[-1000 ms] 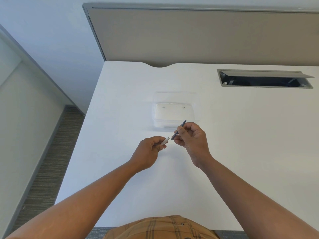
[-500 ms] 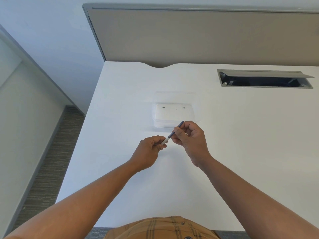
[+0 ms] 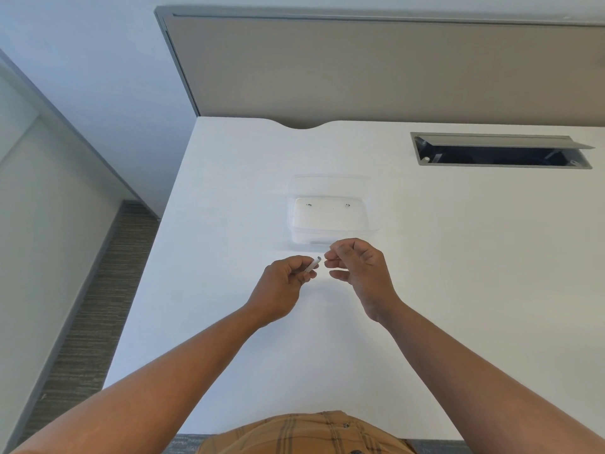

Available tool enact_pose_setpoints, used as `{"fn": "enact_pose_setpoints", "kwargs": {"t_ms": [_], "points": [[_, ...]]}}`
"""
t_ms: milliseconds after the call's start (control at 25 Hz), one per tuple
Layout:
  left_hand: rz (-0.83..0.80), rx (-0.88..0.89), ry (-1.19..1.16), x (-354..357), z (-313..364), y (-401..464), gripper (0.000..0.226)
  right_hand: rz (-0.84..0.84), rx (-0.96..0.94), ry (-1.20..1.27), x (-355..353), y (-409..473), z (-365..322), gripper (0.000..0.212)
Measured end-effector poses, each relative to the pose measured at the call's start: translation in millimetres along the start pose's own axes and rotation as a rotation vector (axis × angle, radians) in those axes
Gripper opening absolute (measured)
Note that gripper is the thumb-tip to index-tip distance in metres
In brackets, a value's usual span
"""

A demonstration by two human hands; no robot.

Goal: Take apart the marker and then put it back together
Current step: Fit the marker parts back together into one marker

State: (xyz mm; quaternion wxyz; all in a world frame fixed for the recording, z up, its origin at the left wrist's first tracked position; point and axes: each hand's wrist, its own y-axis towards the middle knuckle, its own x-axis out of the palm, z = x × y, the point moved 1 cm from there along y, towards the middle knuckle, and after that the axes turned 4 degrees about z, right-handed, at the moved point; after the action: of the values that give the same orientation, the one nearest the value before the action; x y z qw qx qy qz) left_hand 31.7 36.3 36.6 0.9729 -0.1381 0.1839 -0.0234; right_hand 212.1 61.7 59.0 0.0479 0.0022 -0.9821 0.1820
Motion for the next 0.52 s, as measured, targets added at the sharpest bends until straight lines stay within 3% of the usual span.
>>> {"fn": "enact_pose_setpoints", "kwargs": {"t_ms": [240,520], "points": [[0.024,0.031,-0.073,-1.5,5.8,-0.5,0.025,0.154,-0.014,-0.111,-8.0,7.7,9.8,0.008],[0.098,0.044,-0.183,-1.8,11.8,1.0,0.023,0.342,0.031,-0.349,-33.5,18.4,31.2,0.017]]}}
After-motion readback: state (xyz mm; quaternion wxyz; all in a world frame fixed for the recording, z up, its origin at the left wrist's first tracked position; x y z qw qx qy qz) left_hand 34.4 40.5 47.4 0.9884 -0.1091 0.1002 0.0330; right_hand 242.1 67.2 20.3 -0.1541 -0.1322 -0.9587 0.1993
